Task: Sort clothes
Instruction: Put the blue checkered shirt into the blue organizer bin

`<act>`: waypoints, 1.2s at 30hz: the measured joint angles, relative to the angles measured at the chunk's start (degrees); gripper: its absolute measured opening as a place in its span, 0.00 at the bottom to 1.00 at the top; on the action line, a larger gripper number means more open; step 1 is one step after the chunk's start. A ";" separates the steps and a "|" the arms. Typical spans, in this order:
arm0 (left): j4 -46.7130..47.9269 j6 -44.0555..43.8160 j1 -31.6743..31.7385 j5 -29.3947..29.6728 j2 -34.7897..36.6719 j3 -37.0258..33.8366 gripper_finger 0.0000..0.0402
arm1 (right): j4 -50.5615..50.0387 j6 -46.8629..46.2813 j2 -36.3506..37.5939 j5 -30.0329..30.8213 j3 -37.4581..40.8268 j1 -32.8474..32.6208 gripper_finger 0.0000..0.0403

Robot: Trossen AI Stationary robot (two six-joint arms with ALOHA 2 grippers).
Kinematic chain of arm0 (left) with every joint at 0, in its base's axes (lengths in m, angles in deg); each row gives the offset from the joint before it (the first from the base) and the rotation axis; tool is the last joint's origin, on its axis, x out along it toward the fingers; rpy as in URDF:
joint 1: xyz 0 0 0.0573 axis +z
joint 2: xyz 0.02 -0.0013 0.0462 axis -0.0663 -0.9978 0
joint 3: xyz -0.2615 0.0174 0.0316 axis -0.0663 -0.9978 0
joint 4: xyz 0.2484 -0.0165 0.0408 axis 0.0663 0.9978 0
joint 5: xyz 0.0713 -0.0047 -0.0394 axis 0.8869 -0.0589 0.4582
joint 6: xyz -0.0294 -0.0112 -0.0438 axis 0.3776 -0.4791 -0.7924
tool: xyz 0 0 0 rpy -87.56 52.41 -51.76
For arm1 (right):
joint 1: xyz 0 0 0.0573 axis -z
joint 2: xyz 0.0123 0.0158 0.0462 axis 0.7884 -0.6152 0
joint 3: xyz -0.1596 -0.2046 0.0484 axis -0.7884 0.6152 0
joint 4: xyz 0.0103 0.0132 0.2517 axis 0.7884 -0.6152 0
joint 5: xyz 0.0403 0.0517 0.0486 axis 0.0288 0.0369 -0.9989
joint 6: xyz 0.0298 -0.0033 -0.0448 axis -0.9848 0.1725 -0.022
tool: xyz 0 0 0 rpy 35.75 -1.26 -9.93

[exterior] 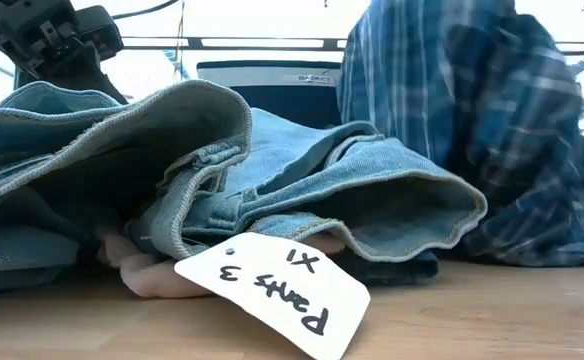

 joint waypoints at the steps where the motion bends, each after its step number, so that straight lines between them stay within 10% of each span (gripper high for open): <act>1: -0.11 0.20 0.00 0.00 0.00 0.00 0.24 | -0.02 0.95 0.00 0.90 -1.28 0.00 0.03; 21: -0.42 0.48 0.02 0.00 0.00 0.00 0.24 | 0.70 22.90 -8.79 7.64 -31.39 4.64 0.03; 36: -6.46 0.52 0.04 0.00 0.02 0.00 0.24 | 3.55 29.76 -12.72 7.30 -36.07 7.61 0.03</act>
